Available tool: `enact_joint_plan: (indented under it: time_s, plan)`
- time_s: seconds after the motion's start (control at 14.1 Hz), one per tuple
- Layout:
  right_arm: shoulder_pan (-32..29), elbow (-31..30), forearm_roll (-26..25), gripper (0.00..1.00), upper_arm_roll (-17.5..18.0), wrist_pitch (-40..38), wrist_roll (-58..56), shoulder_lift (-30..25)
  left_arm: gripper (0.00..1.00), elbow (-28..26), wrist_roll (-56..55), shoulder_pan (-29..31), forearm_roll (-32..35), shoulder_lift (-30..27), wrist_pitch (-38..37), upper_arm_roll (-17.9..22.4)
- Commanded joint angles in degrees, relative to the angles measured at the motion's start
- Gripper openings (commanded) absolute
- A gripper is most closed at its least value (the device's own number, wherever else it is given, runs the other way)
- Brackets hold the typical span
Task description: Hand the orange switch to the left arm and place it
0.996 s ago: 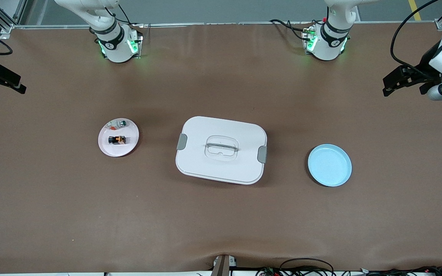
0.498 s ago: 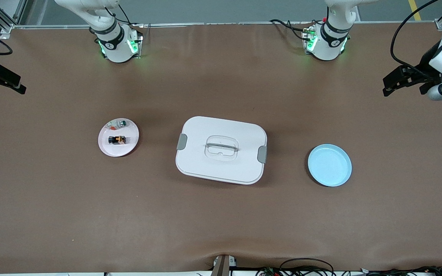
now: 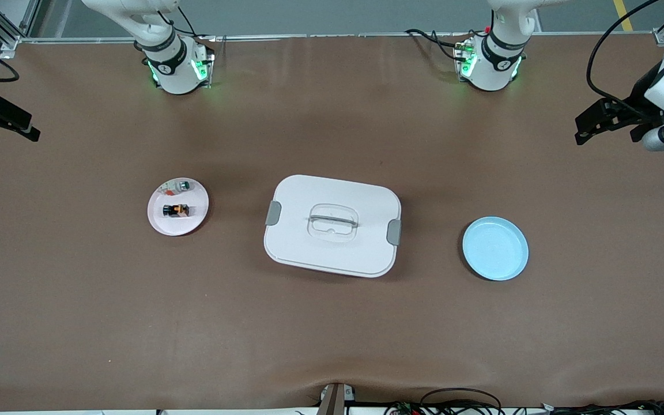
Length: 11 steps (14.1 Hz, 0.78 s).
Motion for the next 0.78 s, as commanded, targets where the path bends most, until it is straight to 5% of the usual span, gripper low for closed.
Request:
enact_joint_plan:
  time_s: [0.0, 0.36, 0.71]
  plan:
    - [-0.81, 0.52, 0.42, 1.0, 0.35, 0.11, 0.08, 0.67, 1.0, 0.59, 0.3, 0.07, 0.5, -0.14, -0.44, -0.24]
    - [0.06, -2.45, 0.15, 1.0, 0.44, 0.73, -0.18, 2.44, 1.0, 0.59, 0.21, -0.02, 0.41, -0.14, -0.36, -0.33]
    - [4.43, -17.9, 0.68, 1.0, 0.53, 13.18, 5.68, 1.73, 1.0, 0.41, 0.3, 0.07, 0.32, -0.23, -0.36, -0.33]
